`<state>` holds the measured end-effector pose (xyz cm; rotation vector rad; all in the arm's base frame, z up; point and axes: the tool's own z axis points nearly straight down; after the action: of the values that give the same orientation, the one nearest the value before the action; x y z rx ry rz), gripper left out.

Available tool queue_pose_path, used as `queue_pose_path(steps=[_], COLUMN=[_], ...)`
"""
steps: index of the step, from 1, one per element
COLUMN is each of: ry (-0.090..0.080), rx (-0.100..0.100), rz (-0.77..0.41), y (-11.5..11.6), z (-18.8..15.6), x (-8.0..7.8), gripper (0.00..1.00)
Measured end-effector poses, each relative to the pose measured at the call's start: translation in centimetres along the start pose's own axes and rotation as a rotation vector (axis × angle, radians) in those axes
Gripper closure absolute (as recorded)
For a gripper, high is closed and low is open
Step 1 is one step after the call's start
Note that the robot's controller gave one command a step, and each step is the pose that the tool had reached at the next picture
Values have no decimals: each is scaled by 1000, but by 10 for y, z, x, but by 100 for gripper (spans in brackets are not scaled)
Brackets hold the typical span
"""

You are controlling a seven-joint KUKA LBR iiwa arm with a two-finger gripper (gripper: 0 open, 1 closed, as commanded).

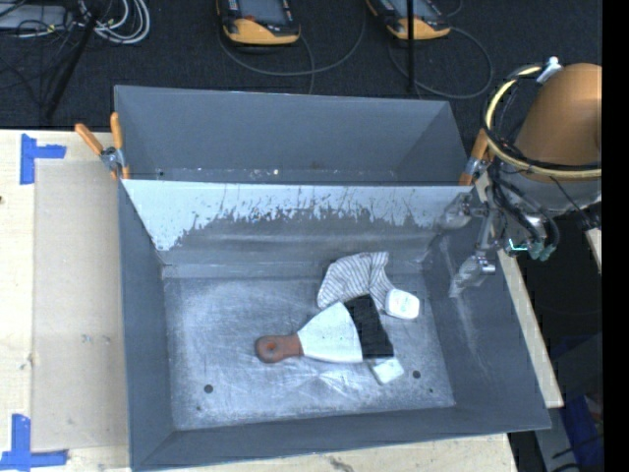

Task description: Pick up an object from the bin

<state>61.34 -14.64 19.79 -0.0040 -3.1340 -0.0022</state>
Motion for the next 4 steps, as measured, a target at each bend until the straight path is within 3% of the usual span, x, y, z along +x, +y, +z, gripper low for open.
queue_pose_path(steps=[1,2,3,4], ry=[-8,-14,-2,-7], rx=[1,1,-1,-1], rz=[-3,224,415,453], y=[1,18,48,36], z=[-5,45,57,49], x=[-2,9,17,23], gripper=[0,0,0,0])
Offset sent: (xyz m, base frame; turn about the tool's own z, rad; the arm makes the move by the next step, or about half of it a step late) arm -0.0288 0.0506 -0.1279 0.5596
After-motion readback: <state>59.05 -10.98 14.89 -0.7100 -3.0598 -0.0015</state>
